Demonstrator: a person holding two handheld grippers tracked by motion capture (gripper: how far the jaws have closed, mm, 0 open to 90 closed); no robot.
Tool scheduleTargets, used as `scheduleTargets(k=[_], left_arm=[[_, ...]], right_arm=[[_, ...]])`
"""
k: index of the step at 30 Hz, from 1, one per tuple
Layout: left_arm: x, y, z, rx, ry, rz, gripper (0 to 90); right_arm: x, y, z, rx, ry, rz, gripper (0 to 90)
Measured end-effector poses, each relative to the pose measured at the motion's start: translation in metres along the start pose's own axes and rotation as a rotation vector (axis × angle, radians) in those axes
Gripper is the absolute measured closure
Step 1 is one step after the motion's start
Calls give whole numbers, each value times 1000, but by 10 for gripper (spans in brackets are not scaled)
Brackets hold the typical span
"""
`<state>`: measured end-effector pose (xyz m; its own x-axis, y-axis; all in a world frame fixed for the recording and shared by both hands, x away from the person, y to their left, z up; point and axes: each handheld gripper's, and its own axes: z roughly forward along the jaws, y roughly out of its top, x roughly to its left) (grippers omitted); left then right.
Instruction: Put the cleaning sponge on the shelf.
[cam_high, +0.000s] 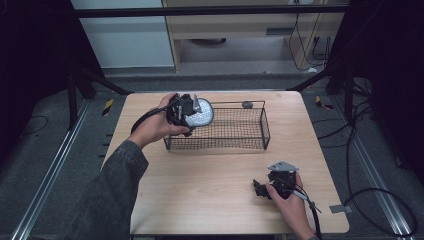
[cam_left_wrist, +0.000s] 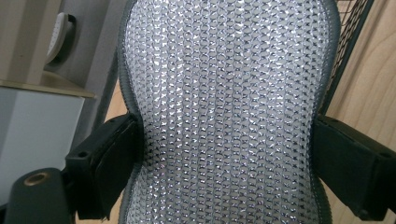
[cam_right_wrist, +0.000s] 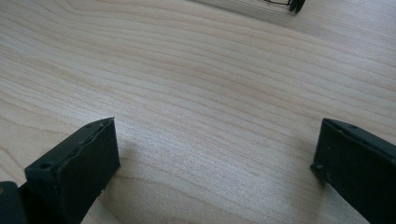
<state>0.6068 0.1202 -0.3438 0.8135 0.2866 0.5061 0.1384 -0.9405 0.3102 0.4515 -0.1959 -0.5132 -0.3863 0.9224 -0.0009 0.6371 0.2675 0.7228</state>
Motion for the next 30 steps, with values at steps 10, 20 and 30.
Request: scheduleTargets(k=[10, 20, 30], left_arm=[[1, 2, 15, 3, 8, 16, 103], [-1, 5, 33, 30, 14, 33, 103], [-3, 4, 42, 57, 20, 58, 102]], right_arm=[[0, 0, 0, 0, 0, 0, 4], [0, 0, 0, 0, 3, -1, 4], [0, 0, 0, 0, 3, -1, 4]])
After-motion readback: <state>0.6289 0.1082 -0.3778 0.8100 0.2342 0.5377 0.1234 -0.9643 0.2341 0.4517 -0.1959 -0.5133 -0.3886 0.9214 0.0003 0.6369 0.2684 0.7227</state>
